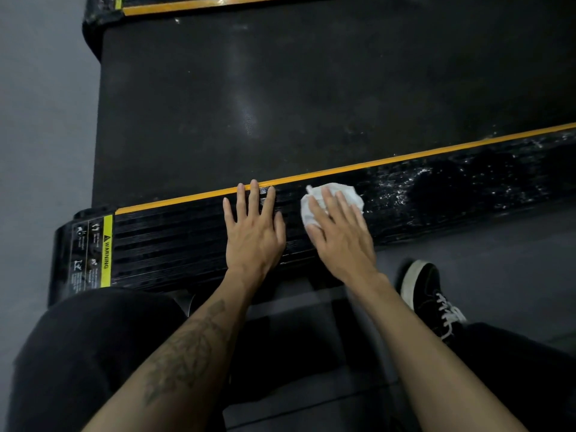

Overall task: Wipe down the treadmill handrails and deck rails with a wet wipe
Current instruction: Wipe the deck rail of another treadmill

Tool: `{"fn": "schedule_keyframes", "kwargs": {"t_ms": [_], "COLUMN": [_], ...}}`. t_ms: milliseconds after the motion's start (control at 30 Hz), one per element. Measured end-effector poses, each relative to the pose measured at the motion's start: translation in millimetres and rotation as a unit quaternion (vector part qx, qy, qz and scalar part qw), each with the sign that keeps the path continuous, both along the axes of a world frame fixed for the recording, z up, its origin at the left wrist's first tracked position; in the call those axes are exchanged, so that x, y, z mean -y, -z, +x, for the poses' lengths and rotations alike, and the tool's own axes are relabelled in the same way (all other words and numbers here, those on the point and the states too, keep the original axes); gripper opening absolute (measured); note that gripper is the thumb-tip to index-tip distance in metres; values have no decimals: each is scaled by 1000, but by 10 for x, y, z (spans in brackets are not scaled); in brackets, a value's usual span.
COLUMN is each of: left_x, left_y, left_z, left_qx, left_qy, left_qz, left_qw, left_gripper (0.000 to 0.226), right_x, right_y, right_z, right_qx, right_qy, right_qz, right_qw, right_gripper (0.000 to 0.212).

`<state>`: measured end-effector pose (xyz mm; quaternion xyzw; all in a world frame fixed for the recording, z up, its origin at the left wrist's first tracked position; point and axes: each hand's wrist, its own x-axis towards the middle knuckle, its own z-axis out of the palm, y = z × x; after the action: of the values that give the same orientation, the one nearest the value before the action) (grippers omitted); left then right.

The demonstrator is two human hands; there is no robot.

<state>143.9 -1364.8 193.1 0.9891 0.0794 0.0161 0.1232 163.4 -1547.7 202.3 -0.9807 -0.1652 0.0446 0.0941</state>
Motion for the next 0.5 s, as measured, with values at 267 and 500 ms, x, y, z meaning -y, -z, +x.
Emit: {"fn": "schedule_keyframes", "kwargs": {"t_ms": [267, 500], "left_x": [2, 7], "left_y": [-8, -7], "left_z": [-4, 2], "left_qx": [2, 4], "left_qy": [0, 0], "left_qz": [-5, 3], "left_qw": [1000, 1000], "left_gripper": [57, 58], "right_x": [-183, -284], "right_y": [13, -5], "right_z": [-191, -160], "right_qx": [15, 12], "right_qy": [-59, 105], "right_qz": [-20, 0], "right_qw": [998, 994], "right_gripper": [59, 56]}}
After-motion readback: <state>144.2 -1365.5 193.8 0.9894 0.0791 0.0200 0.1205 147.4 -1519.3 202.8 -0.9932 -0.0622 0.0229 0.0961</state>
